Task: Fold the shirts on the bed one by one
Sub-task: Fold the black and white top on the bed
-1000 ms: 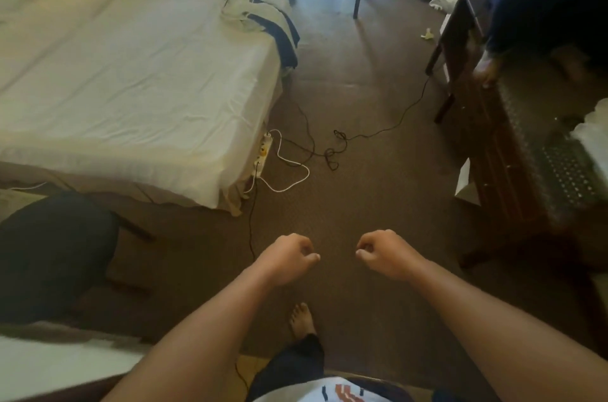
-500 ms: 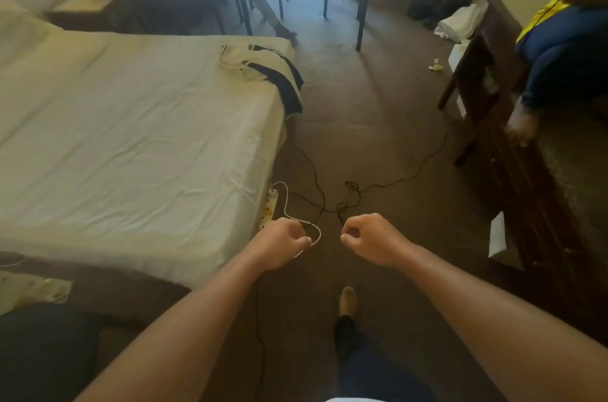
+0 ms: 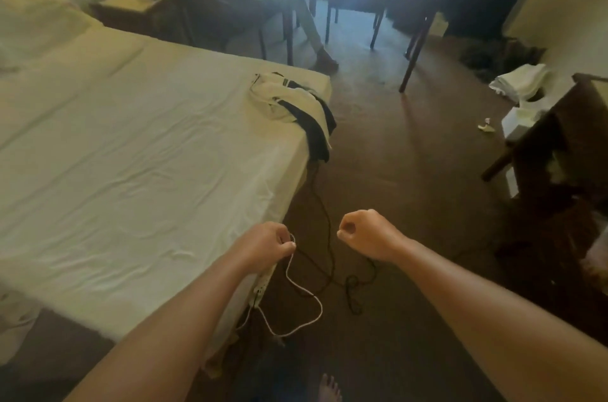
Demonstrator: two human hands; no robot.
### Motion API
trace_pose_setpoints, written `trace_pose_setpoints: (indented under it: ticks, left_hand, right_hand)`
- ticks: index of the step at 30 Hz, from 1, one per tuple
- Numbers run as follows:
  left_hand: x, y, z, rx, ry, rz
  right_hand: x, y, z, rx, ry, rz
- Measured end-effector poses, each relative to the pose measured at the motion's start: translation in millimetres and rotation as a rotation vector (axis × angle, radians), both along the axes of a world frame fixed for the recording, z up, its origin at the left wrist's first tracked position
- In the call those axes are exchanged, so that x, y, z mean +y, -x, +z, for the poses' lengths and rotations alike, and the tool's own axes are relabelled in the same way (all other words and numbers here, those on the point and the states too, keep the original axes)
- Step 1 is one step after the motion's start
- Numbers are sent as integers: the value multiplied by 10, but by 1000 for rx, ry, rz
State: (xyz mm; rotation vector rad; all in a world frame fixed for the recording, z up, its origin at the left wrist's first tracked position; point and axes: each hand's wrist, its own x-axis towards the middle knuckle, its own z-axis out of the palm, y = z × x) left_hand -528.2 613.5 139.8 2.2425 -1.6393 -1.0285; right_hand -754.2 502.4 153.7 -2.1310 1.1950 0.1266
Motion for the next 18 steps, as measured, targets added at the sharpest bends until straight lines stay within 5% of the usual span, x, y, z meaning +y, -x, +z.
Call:
trace_pose_setpoints:
  ticks: [6, 18]
  left_hand:
    - [-828, -647, -174, 44, 78, 160]
    - [-2671, -2348, -90, 23, -61, 107]
  right_hand:
    - [-971, -770, -124, 41, -3, 87]
    - [-2647, -2297, -151, 114, 27, 141]
